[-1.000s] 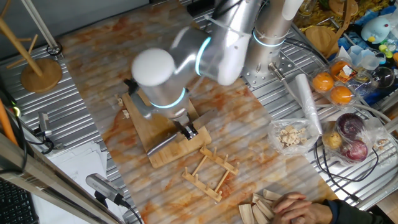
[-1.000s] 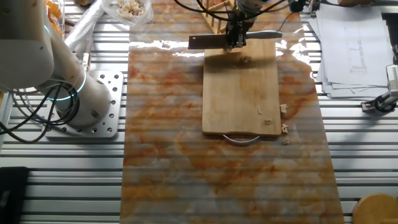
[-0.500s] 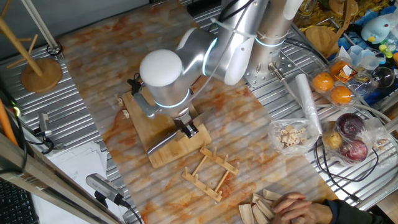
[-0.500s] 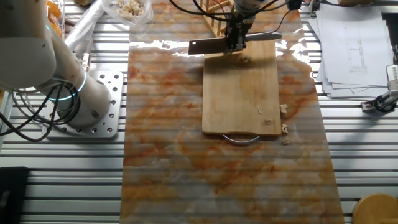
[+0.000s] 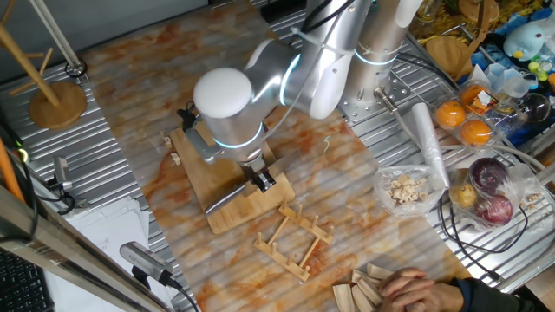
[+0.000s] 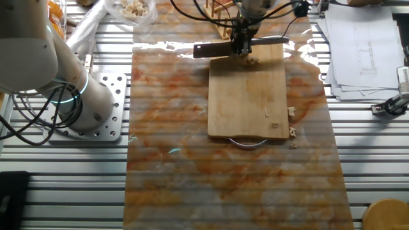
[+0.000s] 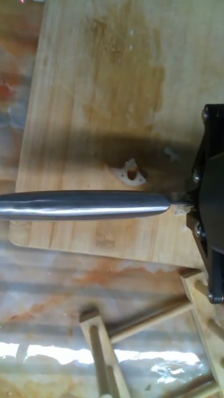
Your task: Slice the lotus root
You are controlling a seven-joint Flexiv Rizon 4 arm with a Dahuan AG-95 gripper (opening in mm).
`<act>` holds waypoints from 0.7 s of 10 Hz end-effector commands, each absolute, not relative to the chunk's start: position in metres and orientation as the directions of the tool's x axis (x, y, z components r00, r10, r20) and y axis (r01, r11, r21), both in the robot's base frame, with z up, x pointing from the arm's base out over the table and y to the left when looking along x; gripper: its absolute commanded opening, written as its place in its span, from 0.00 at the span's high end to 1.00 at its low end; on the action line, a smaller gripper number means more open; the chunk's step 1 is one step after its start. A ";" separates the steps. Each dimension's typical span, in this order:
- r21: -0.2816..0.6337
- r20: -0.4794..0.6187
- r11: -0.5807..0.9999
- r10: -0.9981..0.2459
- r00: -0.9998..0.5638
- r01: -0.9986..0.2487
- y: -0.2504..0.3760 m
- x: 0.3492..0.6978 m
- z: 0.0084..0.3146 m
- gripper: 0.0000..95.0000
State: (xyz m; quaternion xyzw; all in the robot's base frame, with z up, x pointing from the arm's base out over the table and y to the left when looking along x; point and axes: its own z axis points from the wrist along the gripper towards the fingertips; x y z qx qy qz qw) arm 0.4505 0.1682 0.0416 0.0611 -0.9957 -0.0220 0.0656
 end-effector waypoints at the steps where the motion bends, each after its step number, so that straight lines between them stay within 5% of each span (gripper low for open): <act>1: 0.075 0.176 0.992 -0.115 -0.978 -0.103 0.177 0.449 0.062 1.00; 7: 0.021 0.166 0.991 -0.137 -0.977 -0.135 0.174 0.446 0.072 1.00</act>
